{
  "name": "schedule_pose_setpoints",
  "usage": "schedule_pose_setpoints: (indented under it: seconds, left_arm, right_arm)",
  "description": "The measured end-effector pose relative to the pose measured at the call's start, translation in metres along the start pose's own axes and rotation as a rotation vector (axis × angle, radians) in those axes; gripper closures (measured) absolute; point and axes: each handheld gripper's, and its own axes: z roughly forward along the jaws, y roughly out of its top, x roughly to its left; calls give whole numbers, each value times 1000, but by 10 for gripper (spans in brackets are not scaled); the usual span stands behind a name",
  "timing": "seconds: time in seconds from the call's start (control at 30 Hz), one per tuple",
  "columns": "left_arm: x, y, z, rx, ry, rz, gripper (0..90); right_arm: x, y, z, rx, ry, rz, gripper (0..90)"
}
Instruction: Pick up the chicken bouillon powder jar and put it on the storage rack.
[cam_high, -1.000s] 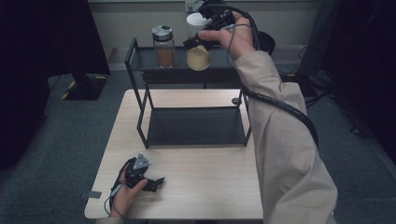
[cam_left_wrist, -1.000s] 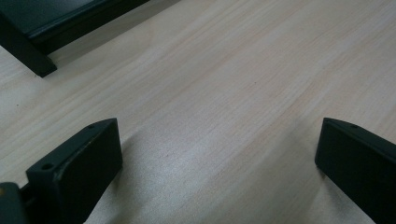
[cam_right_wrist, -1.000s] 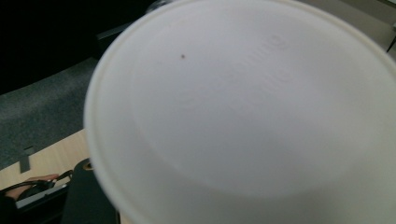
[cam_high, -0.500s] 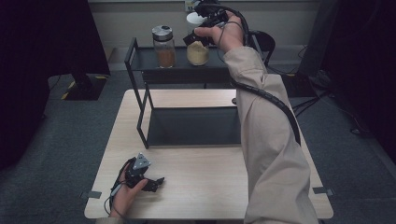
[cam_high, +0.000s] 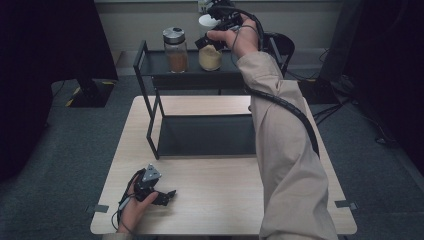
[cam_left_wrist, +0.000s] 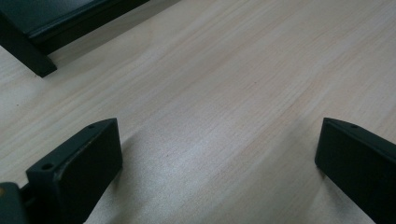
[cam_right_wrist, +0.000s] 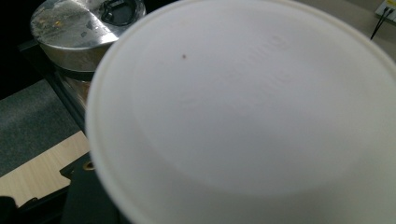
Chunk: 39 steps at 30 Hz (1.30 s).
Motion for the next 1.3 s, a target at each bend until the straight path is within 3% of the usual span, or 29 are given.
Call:
schedule_pose_setpoints:
  seconds: [0.43,0.8,1.0,1.3]
  left_arm:
    - [0,0,0,0,0,0,0]
    - [0,0,0,0,-1,-1,0]
    - [0,0,0,-1,-1,-2,0]
    - [0,0,0,-1,0,-1,0]
  right_arm:
    - [-3,-15,2,-56,0,37,324]
    - [5,-22,-4,-74,-26,56,64]
    - [10,-34,-13,-97,-38,74,4]
    - [20,-54,-26,-113,-36,86,9]
